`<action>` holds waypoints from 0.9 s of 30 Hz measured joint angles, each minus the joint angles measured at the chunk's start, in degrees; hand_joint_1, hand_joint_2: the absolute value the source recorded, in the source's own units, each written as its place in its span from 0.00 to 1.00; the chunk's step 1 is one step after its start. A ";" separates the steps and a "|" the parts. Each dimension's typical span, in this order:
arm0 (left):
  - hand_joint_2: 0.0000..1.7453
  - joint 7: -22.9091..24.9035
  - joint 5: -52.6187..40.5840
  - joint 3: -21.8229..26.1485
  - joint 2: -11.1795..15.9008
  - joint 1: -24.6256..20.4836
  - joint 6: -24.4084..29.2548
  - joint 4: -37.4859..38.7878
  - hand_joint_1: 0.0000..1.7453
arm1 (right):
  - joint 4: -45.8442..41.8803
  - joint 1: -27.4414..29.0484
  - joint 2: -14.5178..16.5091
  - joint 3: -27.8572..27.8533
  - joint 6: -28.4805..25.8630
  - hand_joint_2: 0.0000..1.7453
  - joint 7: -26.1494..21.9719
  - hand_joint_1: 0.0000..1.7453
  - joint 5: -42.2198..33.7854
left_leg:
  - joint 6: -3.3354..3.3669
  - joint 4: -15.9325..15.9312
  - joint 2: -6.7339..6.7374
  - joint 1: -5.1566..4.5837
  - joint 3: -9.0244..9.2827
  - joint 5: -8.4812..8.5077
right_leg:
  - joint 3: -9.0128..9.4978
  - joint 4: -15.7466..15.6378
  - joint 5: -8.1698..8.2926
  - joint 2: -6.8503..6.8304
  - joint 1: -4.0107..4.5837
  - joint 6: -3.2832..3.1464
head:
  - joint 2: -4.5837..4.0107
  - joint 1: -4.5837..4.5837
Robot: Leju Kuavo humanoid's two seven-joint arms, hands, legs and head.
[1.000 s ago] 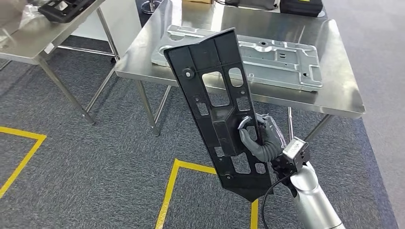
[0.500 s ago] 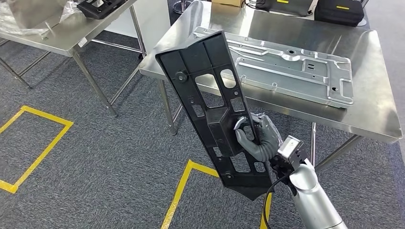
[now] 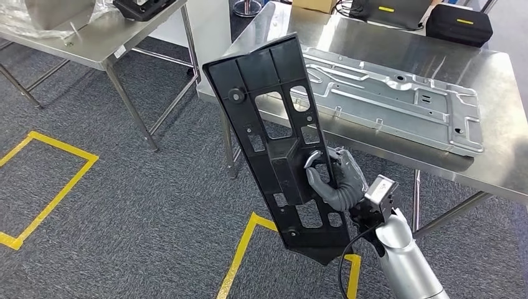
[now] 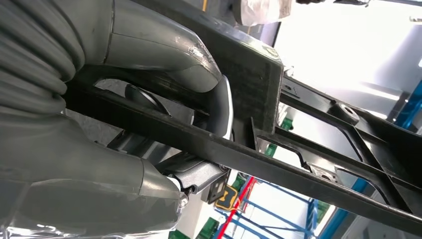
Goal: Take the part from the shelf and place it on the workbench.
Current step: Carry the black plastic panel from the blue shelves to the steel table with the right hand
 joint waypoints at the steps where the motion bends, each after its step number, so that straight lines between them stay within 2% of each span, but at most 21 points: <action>1: 1.00 0.01 -0.10 0.00 -0.03 0.01 -0.01 0.00 0.00 | -0.01 0.02 0.01 -0.13 0.04 1.00 0.02 1.00 -0.18 | -0.03 0.01 0.19 -0.12 0.56 -0.38 | 1.06 -3.44 2.69 -0.29 0.18 -0.35 | 0.00 0.00; 2: 1.00 0.03 -0.19 0.00 -0.07 0.03 -0.02 0.00 0.00 | -0.02 -0.01 0.01 -0.25 0.08 1.00 0.02 1.00 -0.30 | -0.13 0.02 0.42 -0.25 1.08 -0.77 | 2.51 -7.40 5.05 -1.19 0.50 -0.84 | 0.00 0.00; 3: 1.00 0.04 -0.27 0.00 -0.11 0.03 -0.03 0.00 0.00 | -0.04 -0.09 0.02 -0.36 0.13 1.00 0.04 1.00 -0.36 | -0.32 0.09 0.67 -0.45 1.51 -1.18 | 3.79 -10.80 6.62 -2.05 0.88 -1.28 | 0.00 0.00; 4: 1.00 0.08 -0.32 0.00 -0.15 0.01 -0.05 0.00 0.00 | -0.06 -0.17 0.02 -0.43 0.17 1.00 0.07 1.00 -0.41 | -0.56 0.10 0.99 -0.62 1.79 -1.53 | 4.63 -13.03 7.41 -2.71 1.22 -1.67 | 0.00 -0.01; 5: 1.00 0.10 -0.32 0.00 -0.18 0.01 -0.07 0.00 0.00 | -0.08 -0.23 0.02 -0.46 0.19 1.00 0.10 1.00 -0.44 | -0.84 0.06 1.38 -0.76 1.96 -1.80 | 4.88 -13.86 7.36 -2.98 1.49 -1.95 | 0.00 -0.01; 6: 1.00 0.13 -0.32 0.00 -0.18 -0.02 -0.07 0.00 0.00 | -0.11 -0.26 0.02 -0.48 0.22 1.00 0.14 1.00 -0.45 | -1.12 -0.01 1.87 -0.86 2.14 -2.04 | 4.87 -14.05 7.25 -2.47 1.59 -2.10 | 0.00 -0.02; 7: 1.00 0.15 -0.32 0.00 -0.15 -0.05 -0.04 -0.01 0.00 | -0.15 -0.23 0.02 -0.49 0.23 1.00 0.15 1.00 -0.46 | -1.43 -0.08 2.32 -0.89 2.30 -2.31 | 4.97 -14.17 7.25 -1.85 1.40 -2.30 | 0.00 -0.02; 9: 1.00 0.14 -0.32 0.00 -0.09 -0.14 0.01 -0.03 0.00 | -0.27 -0.22 -0.04 -0.51 0.27 1.00 0.17 1.00 -0.48 | -2.17 1.62 2.00 -0.80 1.94 -3.63 | 5.39 -14.53 7.22 -0.76 0.95 -2.77 | 0.00 -0.02; 11: 1.00 0.13 -0.32 0.00 -0.05 -0.20 0.03 -0.04 0.00 | -0.36 -0.22 -0.13 -0.53 0.29 1.00 0.18 1.00 -0.49 | -2.87 7.84 0.85 -0.49 -1.00 -6.62 | 5.79 -14.70 7.08 0.14 0.69 -3.22 | 0.00 -0.02; 13: 1.00 0.13 -0.31 0.00 -0.05 -0.14 0.02 -0.04 0.00 | -0.35 -0.08 -0.15 -0.52 0.34 1.00 0.19 1.00 -0.49 | -3.31 15.21 0.47 -0.16 -5.30 -9.01 | 6.02 -14.67 6.85 1.19 0.67 -3.39 | 0.00 -0.02; 14: 1.00 0.13 -0.30 0.01 -0.05 -0.07 0.02 -0.04 0.00 | -0.34 0.02 -0.15 -0.51 0.38 1.00 0.20 1.00 -0.49 | -3.44 16.70 0.44 -0.02 -6.57 -8.71 | 6.18 -14.65 6.71 1.81 0.66 -3.37 | 0.00 -0.02; 15: 1.00 0.12 -0.28 0.01 -0.04 0.00 0.02 -0.04 0.00 | -0.35 0.10 -0.15 -0.51 0.41 1.00 0.20 1.00 -0.49 | -3.49 15.89 0.38 0.11 -6.75 -7.18 | 6.42 -14.63 6.55 2.47 0.63 -3.27 | 0.00 -0.02; 16: 1.00 0.11 -0.25 0.02 -0.03 0.04 0.02 -0.04 0.00 | -0.36 0.13 -0.15 -0.51 0.43 1.00 0.21 1.00 -0.49 | -3.45 12.84 0.12 0.23 -5.83 -4.72 | 6.73 -14.61 6.36 3.13 0.60 -3.12 | 0.00 -0.02; 17: 1.00 0.10 -0.20 0.02 -0.01 0.07 0.01 -0.04 0.00 | -0.37 0.09 -0.15 -0.51 0.45 1.00 0.23 1.00 -0.48 | -3.33 8.55 -0.70 0.35 -4.28 -2.08 | 7.03 -14.59 6.16 3.73 0.55 -2.96 | 0.00 -0.02; 18: 1.00 0.09 -0.10 0.03 0.00 0.07 0.00 -0.04 0.00 | -0.38 -0.06 -0.15 -0.51 0.49 1.00 0.28 1.00 -0.44 | -3.15 4.66 -1.75 0.42 -2.72 -0.23 | 7.23 -14.52 5.94 4.30 0.57 -2.73 | 0.00 -0.02; 19: 1.00 0.09 0.02 0.03 -0.01 0.05 -0.01 -0.04 0.00 | -0.42 -0.27 -0.15 -0.50 0.55 1.00 0.41 1.00 -0.37 | -2.94 1.94 -2.58 0.42 -1.64 0.82 | 7.30 -14.48 5.81 4.82 0.56 -2.45 | 0.00 -0.02; 20: 1.00 0.09 0.12 0.04 -0.01 -0.03 -0.03 -0.04 0.00 | -0.47 -0.52 -0.15 -0.49 0.61 1.00 0.58 1.00 -0.25 | -2.67 0.65 -3.11 0.33 -1.11 1.04 | 7.25 -14.50 5.75 5.26 0.50 -2.12 | 0.00 -0.02; 22: 1.00 0.08 0.24 0.04 -0.04 -0.19 -0.05 -0.04 0.00 | -0.61 -1.00 -0.15 -0.48 0.75 1.00 0.95 1.00 -0.06 | -2.00 0.22 -2.50 0.19 -0.82 0.93 | 7.13 -14.75 5.78 6.13 0.36 -1.32 | 0.00 -0.02; 23: 1.00 0.07 0.26 0.05 -0.08 -0.26 -0.07 -0.04 0.00 | -0.66 -1.18 -0.12 -0.50 0.79 1.00 1.09 1.00 -0.01 | -1.61 -0.14 -2.01 0.23 -0.57 1.05 | 7.08 -14.63 5.66 5.96 0.29 -1.02 | 0.00 -0.02; 25: 1.00 0.03 0.26 0.06 -0.17 -0.24 -0.07 -0.04 0.00 | -0.72 -1.70 0.08 -0.56 0.80 1.00 1.31 1.00 0.02 | -0.86 -0.93 -1.02 0.44 -0.07 1.26 | 5.72 -11.80 4.01 4.11 0.36 -0.67 | 0.00 -0.01; 27: 1.00 0.00 0.25 0.07 -0.23 -0.18 -0.09 -0.04 0.00 | -0.73 -2.11 0.31 -0.58 0.72 1.00 1.39 1.00 0.10 | -0.44 -1.11 -0.23 0.38 0.16 1.08 | 1.99 -4.73 0.75 1.83 0.27 -0.50 | 0.00 -0.02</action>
